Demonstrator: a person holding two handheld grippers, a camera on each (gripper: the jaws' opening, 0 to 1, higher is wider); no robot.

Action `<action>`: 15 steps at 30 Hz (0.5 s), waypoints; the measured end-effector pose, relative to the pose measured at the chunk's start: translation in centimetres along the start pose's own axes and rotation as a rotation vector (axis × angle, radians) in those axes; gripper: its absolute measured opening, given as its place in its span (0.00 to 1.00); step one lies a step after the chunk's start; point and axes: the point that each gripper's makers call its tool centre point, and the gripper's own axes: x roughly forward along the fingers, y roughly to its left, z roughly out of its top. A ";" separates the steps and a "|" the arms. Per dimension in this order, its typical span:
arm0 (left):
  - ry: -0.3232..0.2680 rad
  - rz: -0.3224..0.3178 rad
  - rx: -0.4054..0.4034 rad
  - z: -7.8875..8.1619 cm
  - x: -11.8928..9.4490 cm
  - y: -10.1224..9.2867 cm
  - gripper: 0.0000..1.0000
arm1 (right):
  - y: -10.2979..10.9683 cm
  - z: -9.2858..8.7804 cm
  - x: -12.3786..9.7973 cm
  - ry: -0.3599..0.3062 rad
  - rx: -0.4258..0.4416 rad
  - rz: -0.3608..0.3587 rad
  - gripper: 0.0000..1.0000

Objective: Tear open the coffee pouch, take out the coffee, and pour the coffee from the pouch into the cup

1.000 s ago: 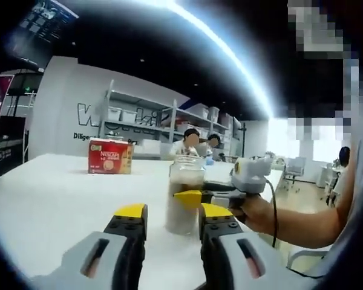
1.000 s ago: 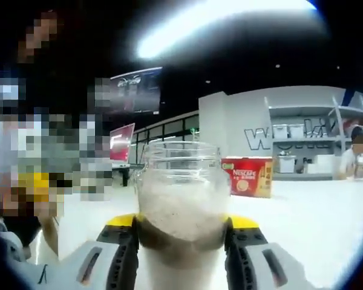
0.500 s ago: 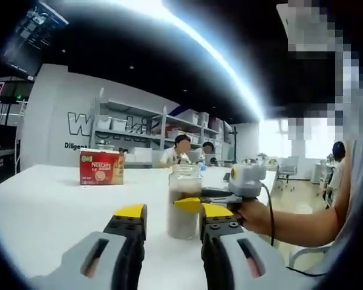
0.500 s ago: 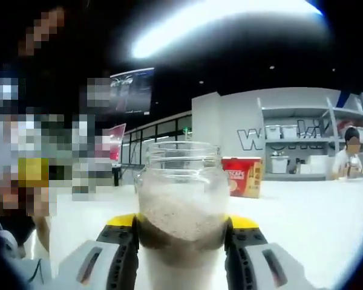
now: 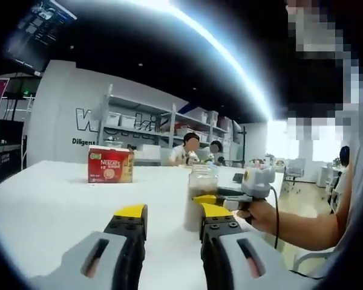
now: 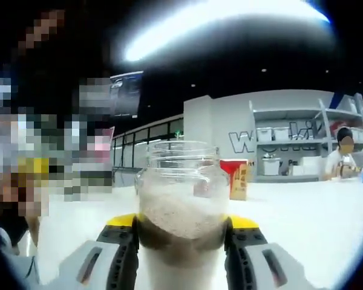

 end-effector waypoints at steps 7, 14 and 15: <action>0.010 0.021 0.024 0.1 0.3 1.4 0.36 | -1.8 0.0 0.3 -0.001 0.001 -0.012 0.56; -0.015 0.031 0.025 0.5 0.4 2.0 0.32 | -4.0 -0.1 0.9 0.000 -0.002 -0.015 0.56; -0.024 0.024 0.037 0.6 0.4 1.9 0.32 | -4.5 -0.1 1.0 0.001 -0.002 -0.009 0.56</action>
